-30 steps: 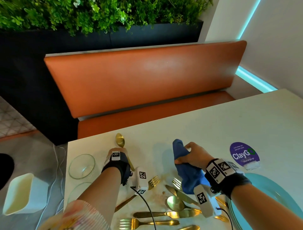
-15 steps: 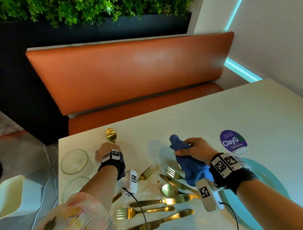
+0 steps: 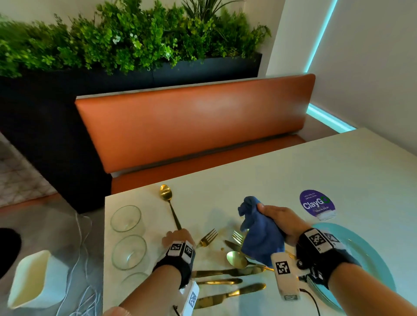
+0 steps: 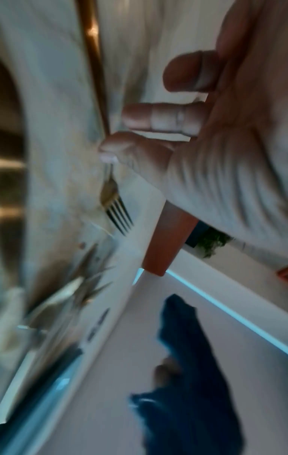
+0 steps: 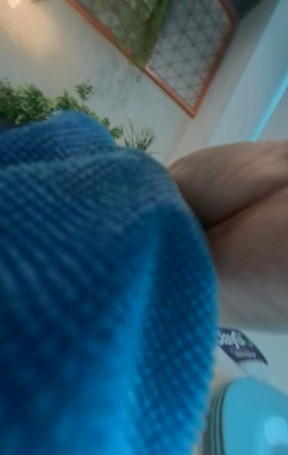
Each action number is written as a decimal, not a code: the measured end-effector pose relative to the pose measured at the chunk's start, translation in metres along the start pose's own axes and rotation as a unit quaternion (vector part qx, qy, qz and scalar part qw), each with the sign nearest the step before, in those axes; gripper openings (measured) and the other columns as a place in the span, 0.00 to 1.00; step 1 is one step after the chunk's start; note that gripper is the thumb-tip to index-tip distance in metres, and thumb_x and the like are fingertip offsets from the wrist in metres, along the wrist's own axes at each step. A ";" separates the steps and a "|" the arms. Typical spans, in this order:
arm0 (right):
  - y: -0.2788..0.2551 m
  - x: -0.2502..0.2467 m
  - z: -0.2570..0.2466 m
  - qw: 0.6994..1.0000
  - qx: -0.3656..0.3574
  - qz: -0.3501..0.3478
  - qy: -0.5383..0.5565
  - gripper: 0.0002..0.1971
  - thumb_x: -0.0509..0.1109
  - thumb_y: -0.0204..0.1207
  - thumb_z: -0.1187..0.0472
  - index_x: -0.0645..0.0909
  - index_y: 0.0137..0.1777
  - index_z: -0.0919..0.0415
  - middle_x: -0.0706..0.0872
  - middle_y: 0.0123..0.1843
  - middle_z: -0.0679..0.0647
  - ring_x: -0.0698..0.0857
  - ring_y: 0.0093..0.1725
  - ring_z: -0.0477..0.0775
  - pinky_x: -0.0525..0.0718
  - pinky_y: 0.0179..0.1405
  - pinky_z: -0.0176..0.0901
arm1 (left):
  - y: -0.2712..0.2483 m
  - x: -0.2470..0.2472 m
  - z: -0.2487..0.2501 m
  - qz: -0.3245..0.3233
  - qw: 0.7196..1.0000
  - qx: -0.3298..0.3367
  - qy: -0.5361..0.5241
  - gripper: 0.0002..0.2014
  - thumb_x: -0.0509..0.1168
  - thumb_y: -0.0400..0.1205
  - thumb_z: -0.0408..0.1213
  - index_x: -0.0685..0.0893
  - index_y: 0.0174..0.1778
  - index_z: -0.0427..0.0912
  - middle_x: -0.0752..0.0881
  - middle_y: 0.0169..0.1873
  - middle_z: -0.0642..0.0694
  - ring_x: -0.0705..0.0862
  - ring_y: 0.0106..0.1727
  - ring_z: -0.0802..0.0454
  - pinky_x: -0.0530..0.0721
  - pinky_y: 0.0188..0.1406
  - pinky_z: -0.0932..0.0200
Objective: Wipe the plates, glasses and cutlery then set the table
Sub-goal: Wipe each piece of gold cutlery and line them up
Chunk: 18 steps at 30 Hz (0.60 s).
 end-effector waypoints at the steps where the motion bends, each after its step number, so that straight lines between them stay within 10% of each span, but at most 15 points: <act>1: -0.005 0.000 0.003 1.000 -0.004 0.000 0.025 0.18 0.60 0.82 0.56 0.82 0.55 0.72 0.91 0.43 0.65 0.90 0.39 0.56 0.86 0.36 0.42 | -0.005 -0.001 0.000 0.014 1.000 0.004 0.007 0.16 0.54 0.85 0.38 0.75 0.68 0.41 0.78 0.68 0.43 0.74 0.70 0.46 0.71 0.69 0.54; 9: -0.030 -0.020 0.059 0.981 0.044 0.009 0.189 0.24 0.54 0.83 0.53 0.89 0.41 0.64 0.91 0.36 0.58 0.90 0.34 0.51 0.88 0.32 0.38 | -0.020 -0.005 0.010 0.020 0.998 0.055 0.010 0.16 0.54 0.85 0.34 0.77 0.67 0.41 0.77 0.68 0.41 0.73 0.71 0.45 0.71 0.70 0.55; 13: -0.039 -0.040 0.082 0.965 0.065 0.063 0.248 0.24 0.56 0.83 0.49 0.78 0.66 0.68 0.88 0.48 0.62 0.88 0.43 0.55 0.84 0.43 0.46 | -0.023 -0.020 0.018 0.002 0.997 0.067 -0.043 0.14 0.55 0.85 0.38 0.79 0.64 0.43 0.80 0.64 0.41 0.77 0.67 0.43 0.75 0.64 0.55; 18: -0.051 -0.031 0.074 0.946 0.055 0.056 0.315 0.19 0.51 0.84 0.60 0.83 0.47 0.66 0.91 0.34 0.57 0.90 0.30 0.51 0.87 0.27 0.37 | -0.039 -0.043 0.050 -0.025 0.968 0.114 -0.224 0.05 0.65 0.79 0.40 0.86 0.49 0.49 0.85 0.50 0.52 0.81 0.52 0.50 0.79 0.52 0.59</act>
Point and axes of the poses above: each hand's wrist, its own y-axis towards the middle knuckle, its own x-axis out of the palm, z = x × y, the point moved 8 cm from there along y, towards the middle knuckle
